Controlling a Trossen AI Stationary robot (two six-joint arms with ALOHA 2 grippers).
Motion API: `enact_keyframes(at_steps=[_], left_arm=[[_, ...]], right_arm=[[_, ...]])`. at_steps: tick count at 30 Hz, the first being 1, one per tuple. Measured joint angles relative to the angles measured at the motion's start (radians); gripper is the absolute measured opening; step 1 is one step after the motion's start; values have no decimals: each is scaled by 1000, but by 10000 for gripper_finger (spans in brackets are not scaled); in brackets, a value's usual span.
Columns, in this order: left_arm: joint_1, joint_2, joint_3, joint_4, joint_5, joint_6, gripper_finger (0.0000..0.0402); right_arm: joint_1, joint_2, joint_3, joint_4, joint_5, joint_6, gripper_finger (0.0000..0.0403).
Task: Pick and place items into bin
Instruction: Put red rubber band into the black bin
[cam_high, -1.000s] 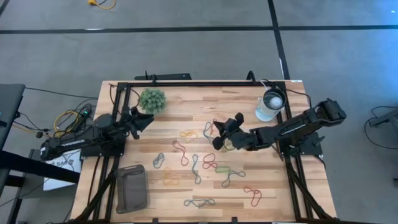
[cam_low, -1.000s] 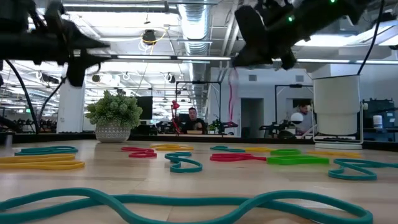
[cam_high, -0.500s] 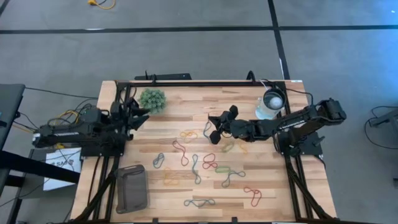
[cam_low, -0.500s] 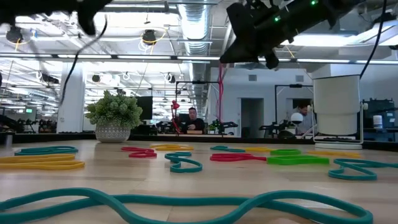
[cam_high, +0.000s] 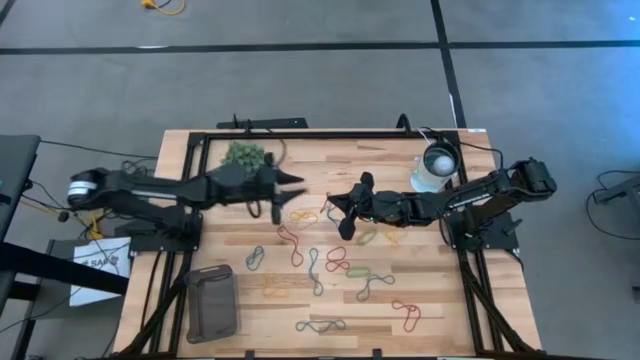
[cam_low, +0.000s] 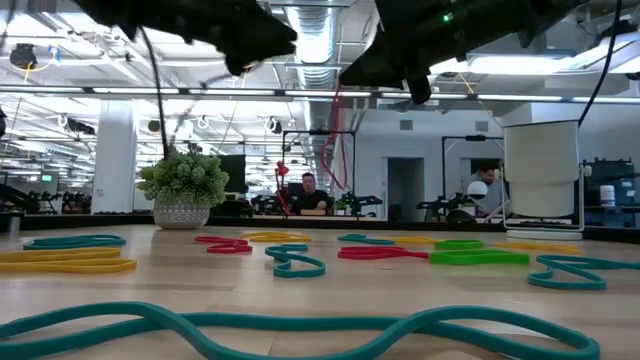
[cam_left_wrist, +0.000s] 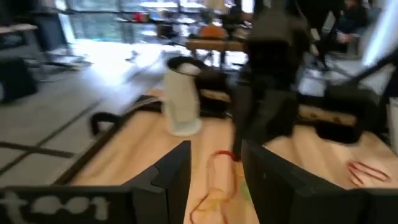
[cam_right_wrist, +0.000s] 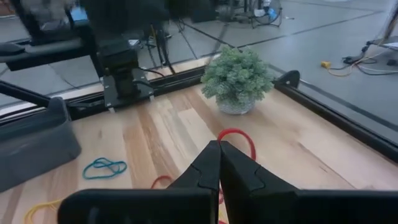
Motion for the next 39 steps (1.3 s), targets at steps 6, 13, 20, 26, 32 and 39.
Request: enact_keyframes(at_steps=[6, 13, 20, 26, 32, 39], left_arm=[[-15, 158, 0, 160, 14, -43, 132], [-17, 240, 1, 256, 44, -104, 132], [-17, 248, 2, 273, 48, -119, 132], [-25, 248, 2, 274, 45, -119, 132], [-24, 248, 2, 275, 42, -116, 132], [-25, 248, 2, 279, -27, -110, 128]], right_arm=[[0, 0, 0, 2, 0, 0, 0], [-2, 0, 0, 14, 1, -23, 0], [-2, 0, 0, 61, 1, -50, 0], [-4, 0, 0, 158, -7, -83, 0], [-17, 22, 6, 192, -15, -96, 0], [-34, 76, 44, 171, -44, -117, 0]])
